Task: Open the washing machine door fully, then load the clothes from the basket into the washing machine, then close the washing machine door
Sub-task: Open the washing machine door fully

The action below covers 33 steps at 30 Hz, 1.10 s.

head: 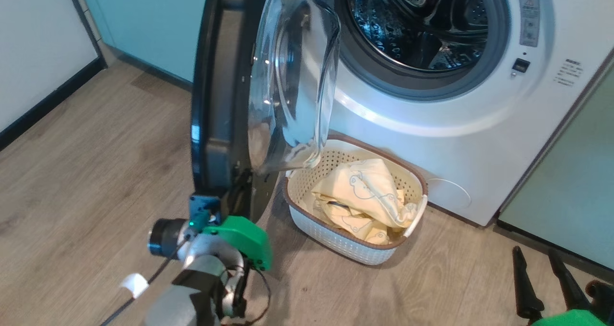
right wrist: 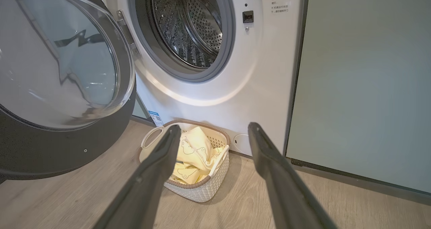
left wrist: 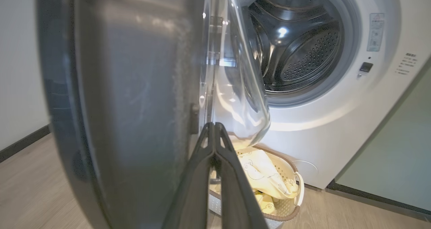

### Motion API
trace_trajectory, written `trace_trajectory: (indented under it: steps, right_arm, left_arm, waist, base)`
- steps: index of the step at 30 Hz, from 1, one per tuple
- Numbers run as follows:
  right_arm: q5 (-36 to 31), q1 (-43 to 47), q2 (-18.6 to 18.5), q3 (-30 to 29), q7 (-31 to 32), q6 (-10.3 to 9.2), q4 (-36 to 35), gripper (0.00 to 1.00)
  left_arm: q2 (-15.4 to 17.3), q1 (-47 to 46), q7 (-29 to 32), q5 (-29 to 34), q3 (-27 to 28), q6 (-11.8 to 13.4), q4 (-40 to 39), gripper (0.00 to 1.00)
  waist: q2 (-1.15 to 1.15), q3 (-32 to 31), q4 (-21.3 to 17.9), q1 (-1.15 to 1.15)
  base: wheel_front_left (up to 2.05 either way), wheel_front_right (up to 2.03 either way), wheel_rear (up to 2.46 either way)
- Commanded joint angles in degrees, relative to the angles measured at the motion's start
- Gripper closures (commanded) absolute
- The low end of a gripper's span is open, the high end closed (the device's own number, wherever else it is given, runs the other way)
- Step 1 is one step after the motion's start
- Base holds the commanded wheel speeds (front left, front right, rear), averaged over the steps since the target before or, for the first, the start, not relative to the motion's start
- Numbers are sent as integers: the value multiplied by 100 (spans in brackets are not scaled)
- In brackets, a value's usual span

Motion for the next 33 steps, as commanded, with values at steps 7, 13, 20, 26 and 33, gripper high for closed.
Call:
trace_trajectory:
  steps: [7, 13, 20, 26, 33]
  right_arm:
    - [6, -146, -54, 86, -56, 22, -163, 0]
    - [-13, -149, -47, 100, -56, 22, -185, 0]
    - [-14, -220, -77, 151, -56, 22, -188, 0]
    - [-18, -331, -130, 185, -56, 22, -192, 0]
    - [-12, -461, -202, 199, -56, 22, -194, 0]
  left_arm:
    - [426, -267, -51, 112, 596, 37, -172, 100]
    - [560, -389, -51, 121, 822, 39, -98, 100]
    - [653, -684, -51, 126, 1164, 18, 160, 100]
    - [672, -915, -51, 115, 1512, 2, 313, 100]
    - [741, -1210, -51, 159, 1999, -78, 626, 100]
  waist:
    - [0, 49, 196, 0]
    - [0, 130, 306, 0]
    - [0, 329, 355, 0]
    - [0, 503, 347, 0]
    - [0, 699, 313, 0]
  base:
    - [0, 0, 0]
    - [0, 0, 0]
    - [0, 0, 0]
    - [0, 0, 0]
    - [0, 0, 0]
